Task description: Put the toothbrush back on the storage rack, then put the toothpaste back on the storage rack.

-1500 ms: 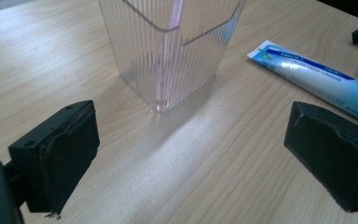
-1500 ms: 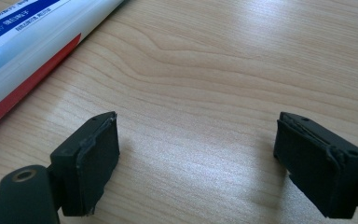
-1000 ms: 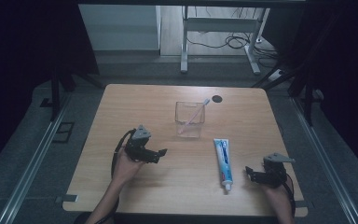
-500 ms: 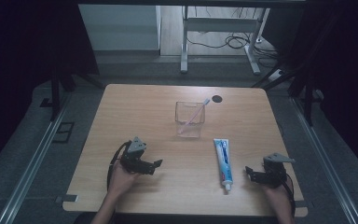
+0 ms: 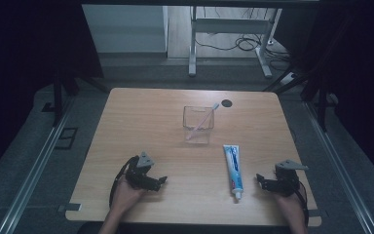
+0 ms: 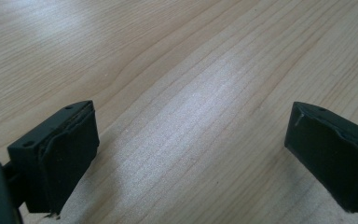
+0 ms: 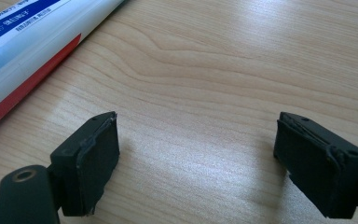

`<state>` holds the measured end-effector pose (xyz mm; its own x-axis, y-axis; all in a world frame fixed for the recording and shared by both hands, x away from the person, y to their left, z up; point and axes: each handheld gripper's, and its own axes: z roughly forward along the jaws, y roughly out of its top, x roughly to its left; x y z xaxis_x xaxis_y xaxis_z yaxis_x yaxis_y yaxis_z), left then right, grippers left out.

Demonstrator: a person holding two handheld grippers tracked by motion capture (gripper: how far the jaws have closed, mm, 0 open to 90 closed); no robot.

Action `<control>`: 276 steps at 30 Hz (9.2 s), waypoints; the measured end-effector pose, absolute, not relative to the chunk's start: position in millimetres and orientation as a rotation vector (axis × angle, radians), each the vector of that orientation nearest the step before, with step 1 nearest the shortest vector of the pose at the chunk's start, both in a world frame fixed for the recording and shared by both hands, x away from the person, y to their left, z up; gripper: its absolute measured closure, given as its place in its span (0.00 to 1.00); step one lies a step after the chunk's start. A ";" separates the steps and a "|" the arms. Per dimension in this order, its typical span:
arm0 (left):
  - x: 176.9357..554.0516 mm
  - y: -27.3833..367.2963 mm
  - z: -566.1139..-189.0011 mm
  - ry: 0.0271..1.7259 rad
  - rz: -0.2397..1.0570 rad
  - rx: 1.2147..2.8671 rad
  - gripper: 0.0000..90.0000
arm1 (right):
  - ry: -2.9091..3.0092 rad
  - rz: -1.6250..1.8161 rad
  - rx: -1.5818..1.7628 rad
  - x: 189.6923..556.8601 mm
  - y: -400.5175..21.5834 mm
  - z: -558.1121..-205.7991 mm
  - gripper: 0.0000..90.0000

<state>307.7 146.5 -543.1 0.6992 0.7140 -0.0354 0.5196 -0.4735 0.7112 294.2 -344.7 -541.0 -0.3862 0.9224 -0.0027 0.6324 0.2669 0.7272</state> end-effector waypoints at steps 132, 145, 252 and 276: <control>308.7 145.3 -544.5 0.984 0.351 2.227 0.06 | 2.633 0.901 1.165 302.5 -278.4 -501.6 0.92; 308.7 145.3 -544.5 0.984 0.351 2.227 0.06 | 2.616 0.809 1.100 306.8 -280.1 -474.7 0.78; 308.6 145.2 -544.3 0.987 0.349 2.229 0.06 | 2.744 0.553 1.122 363.4 -240.1 -454.0 0.79; 308.8 145.2 -544.3 0.985 0.352 2.227 0.06 | 2.563 0.847 1.096 361.7 -239.9 -427.6 0.79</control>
